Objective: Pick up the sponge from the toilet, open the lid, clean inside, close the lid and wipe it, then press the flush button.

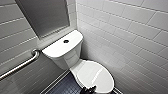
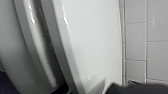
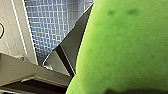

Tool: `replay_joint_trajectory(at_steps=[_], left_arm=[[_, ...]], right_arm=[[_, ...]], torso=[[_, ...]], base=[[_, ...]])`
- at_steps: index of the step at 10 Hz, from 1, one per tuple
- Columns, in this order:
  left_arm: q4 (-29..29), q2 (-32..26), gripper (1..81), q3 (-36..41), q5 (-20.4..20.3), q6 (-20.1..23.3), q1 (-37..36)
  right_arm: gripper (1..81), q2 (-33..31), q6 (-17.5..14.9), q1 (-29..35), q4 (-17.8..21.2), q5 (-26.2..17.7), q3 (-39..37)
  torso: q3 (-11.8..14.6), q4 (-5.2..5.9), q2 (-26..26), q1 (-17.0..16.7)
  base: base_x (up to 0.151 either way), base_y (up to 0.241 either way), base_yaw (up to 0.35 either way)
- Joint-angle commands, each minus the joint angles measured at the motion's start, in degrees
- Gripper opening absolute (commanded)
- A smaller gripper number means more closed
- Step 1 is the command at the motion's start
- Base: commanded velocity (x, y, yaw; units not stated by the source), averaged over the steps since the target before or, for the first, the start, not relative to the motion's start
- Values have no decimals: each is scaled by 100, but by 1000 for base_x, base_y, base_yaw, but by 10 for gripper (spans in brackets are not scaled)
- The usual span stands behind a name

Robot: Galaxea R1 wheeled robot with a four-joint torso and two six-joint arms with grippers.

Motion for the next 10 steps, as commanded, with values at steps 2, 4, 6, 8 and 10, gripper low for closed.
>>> replay_joint_trajectory(at_steps=[2, 4, 6, 8, 10], left_arm=[[-299, 103, 811, 53, 1082, 21, -751], [-299, -194, 811, 603, 1038, -180, -900], [-307, -476, 811, 1212, 995, -242, -952], [-316, -556, 811, 1354, 915, -348, -1006], [-299, -591, 811, 1406, 898, -576, -1023]], right_arm=[[10, -214, -5, 14, -150, -278, 166], [10, -205, -14, 6, -158, -287, 175], [10, -205, -5, -12, -158, -278, 158], [10, -187, -14, 6, -158, -287, 175], [10, -178, -14, 14, -158, -287, 149]], torso=[[0, 0, 0, 0], [0, 0, 0, 0], [0, 0, 0, 0], [-2, 0, 0, 0], [-2, -2, 0, 2]], base=[[0, 0, 0], [0, 0, 0], [0, 0, 0], [0, 0, 0], [0, 0, 0]])
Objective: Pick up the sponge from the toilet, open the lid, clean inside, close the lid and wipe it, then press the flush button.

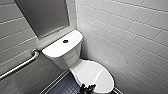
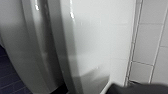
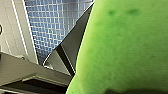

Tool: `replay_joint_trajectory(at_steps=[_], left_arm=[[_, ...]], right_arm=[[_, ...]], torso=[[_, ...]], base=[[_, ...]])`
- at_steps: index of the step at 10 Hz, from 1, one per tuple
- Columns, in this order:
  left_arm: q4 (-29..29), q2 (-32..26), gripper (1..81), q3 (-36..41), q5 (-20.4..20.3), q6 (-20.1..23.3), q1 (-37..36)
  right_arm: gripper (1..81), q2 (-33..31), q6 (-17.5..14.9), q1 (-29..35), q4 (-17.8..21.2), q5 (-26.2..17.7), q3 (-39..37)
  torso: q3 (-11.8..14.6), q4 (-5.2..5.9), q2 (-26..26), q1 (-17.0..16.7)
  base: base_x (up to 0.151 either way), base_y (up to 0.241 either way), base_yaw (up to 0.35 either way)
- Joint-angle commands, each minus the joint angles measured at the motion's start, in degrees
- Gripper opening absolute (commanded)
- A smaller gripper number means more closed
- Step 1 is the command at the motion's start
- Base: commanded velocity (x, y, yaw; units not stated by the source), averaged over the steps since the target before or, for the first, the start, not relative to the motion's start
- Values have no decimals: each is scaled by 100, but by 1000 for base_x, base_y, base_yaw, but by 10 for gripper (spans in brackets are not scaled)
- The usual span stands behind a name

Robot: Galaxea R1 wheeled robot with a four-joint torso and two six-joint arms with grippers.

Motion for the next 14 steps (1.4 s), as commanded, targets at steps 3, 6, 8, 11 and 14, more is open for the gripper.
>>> replay_joint_trajectory(at_steps=[3, 6, 8, 11, 14], left_arm=[[31, -199, 811, 594, -236, -112, -758], [39, -260, 811, 795, -297, -112, -819], [57, -463, 811, 1244, -350, -112, -872], [40, -726, 811, 1796, -359, -138, -942], [48, -920, 811, 2141, -464, -209, -995]], right_arm=[[10, -168, -13, 21, -158, -284, 123], [10, -124, -13, 29, -158, -302, 88], [10, -106, -13, 29, -158, -302, 79], [10, -89, -13, 29, -158, -302, 70], [10, -62, -13, 29, -132, -293, 44]], torso=[[0, 0, 0, 0], [-2, 0, 0, 2], [-2, 0, 2, 2], [-5, 0, 2, 2], [-7, 0, 2, 5]], base=[[0, 0, 0], [0, 0, 0], [0, 0, 0], [0, 0, 0], [0, 0, 0]])
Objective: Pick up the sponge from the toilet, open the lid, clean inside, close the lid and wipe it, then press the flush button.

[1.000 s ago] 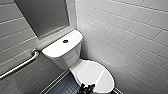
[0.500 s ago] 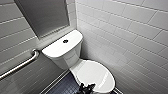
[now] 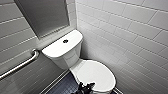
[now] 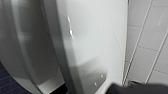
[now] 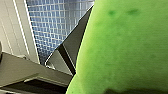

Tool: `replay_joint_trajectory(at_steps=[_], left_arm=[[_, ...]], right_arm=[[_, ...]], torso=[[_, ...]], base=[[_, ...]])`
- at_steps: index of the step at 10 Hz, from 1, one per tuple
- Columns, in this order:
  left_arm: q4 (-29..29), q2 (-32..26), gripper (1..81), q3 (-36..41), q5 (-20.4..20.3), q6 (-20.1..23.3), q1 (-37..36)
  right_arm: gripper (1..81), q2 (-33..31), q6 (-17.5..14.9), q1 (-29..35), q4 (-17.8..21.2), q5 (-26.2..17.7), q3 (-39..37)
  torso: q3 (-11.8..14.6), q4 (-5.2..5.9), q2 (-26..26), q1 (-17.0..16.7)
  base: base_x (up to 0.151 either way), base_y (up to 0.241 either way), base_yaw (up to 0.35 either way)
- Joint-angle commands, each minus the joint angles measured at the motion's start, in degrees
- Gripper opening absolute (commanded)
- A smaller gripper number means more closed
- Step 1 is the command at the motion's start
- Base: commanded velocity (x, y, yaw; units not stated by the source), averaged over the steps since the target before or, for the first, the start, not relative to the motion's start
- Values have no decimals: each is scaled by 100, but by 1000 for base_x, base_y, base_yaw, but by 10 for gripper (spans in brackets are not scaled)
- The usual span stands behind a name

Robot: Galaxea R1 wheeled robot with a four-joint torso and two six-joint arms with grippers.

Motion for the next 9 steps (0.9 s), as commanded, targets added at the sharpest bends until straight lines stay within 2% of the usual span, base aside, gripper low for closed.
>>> replay_joint_trajectory(at_steps=[1, 3, 6, 8, 9], left_arm=[[93, -36, 811, 512, -468, -14, -855], [93, -123, 811, 538, -599, -311, -864], [110, -379, 811, 556, -890, -1113, -952], [110, -405, 811, 547, -899, -1271, -970], [102, -449, 811, 538, -942, -1384, -970]], right_arm=[[10, -163, -4, -24, -123, -281, 70], [10, -111, 5, -42, -71, -255, 9], [10, -22, 13, -95, 132, 36, -159], [10, -14, 22, -112, 132, 45, -159], [10, -14, 22, -121, 166, 45, -167]], torso=[[0, 0, 0, 0], [0, 0, 0, 0], [0, 0, 0, 0], [0, 0, 0, 0], [149, 0, 0, 0]], base=[[0, 0, 0], [0, 0, 0], [0, 0, 0], [0, 0, 0], [0, 0, 0]])
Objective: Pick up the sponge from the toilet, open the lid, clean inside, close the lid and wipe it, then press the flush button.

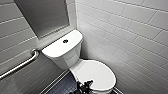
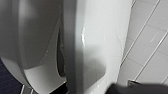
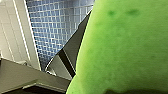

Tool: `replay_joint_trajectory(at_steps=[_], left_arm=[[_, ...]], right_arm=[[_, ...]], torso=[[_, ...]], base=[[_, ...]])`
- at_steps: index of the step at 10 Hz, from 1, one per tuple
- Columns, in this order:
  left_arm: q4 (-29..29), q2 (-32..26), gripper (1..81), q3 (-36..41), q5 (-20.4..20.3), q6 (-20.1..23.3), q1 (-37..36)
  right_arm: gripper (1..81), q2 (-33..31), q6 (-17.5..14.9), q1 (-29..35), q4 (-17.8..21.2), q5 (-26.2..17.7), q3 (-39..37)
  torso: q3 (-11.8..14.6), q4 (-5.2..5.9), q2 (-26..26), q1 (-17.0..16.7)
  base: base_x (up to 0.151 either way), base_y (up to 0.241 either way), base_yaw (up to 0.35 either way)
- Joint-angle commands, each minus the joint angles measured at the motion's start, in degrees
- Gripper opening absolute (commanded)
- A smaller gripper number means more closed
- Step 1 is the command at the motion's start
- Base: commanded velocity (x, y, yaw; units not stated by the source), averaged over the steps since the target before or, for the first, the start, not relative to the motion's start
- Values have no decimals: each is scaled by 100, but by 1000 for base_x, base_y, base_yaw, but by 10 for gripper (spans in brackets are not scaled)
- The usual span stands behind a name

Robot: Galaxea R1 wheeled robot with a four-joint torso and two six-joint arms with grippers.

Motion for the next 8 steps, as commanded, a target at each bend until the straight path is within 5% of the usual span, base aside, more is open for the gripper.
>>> replay_joint_trajectory(at_steps=[1, 4, 5, 8], left_arm=[[119, -144, 811, 184, -724, -64, -916], [119, -231, 811, 281, -777, -153, -952], [102, -284, 811, 325, -777, -162, -952], [101, -512, 811, 360, -1075, -618, -987]], right_arm=[[10, -179, 11, -67, 35, -248, 84], [10, -179, 11, -67, 35, -177, 84], [10, -188, 3, -67, 35, -177, 101], [10, -179, 2, -67, 35, -186, 128]], torso=[[331, 0, 0, 0], [759, 0, 2, 2], [492, 0, 0, 2], [710, 0, -2, 2]], base=[[0, 0, 0], [0, 0, 0], [0, 0, 0], [0, 0, 0]])
